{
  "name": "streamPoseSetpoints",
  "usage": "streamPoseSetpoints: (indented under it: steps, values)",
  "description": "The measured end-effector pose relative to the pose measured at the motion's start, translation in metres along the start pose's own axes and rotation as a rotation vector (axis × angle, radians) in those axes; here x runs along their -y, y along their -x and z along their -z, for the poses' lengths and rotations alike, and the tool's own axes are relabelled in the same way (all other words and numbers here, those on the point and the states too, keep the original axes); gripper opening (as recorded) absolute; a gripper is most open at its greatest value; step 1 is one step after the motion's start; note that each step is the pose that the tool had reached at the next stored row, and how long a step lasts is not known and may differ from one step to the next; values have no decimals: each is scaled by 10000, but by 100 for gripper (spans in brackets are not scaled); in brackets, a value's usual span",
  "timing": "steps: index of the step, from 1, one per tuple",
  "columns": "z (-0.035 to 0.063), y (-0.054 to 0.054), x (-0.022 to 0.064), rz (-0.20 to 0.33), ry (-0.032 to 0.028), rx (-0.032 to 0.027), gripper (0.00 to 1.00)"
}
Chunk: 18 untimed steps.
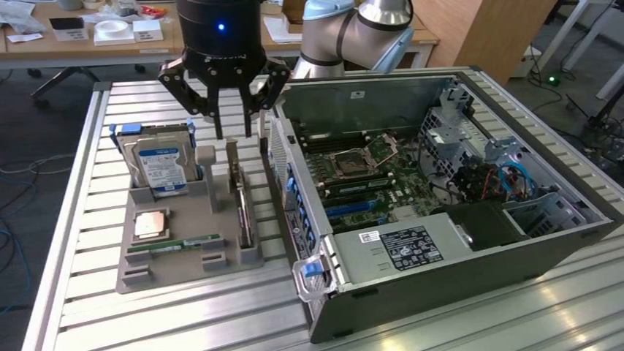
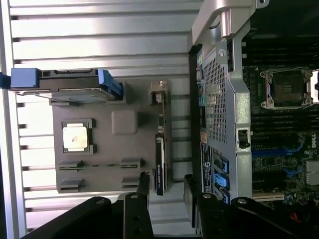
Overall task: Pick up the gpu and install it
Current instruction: 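Pick up the gpu and move the gpu toward the slot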
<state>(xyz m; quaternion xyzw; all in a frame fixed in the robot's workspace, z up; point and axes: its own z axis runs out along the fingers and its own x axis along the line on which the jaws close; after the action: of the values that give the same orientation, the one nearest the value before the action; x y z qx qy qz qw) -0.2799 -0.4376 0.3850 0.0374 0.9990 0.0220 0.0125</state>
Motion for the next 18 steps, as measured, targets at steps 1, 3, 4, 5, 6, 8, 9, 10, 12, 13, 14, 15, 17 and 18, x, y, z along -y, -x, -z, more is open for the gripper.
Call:
streamPoseSetpoints:
  steps: [1, 3, 4, 5, 6, 8, 9, 10, 12, 13, 14, 15, 17, 18]
  values:
    - [-18, -1, 1, 0, -1, 0, 42]
    - [-52, -1, 2, 0, -1, 0, 42]
    - [-65, -2, 3, 0, 0, 1, 42]
    - [-70, -2, 3, 0, -1, 0, 42]
    - [-70, -2, 3, -1, -1, -1, 42]
    - [-70, -2, 3, 0, -2, -1, 42]
    - [-70, -2, 3, -1, -2, -1, 42]
    - [-76, -2, 3, 0, 1, 1, 42]
    - [-103, -3, 5, -1, 1, 1, 42]
    - [-119, -3, 5, -1, 0, 1, 42]
    - [-138, -4, 6, -1, 0, 1, 42]
    - [-157, -5, 7, -1, 0, 1, 42]
    - [-193, -7, 9, -1, 0, 1, 42]
    - [-210, -8, 10, 0, -1, 0, 42]
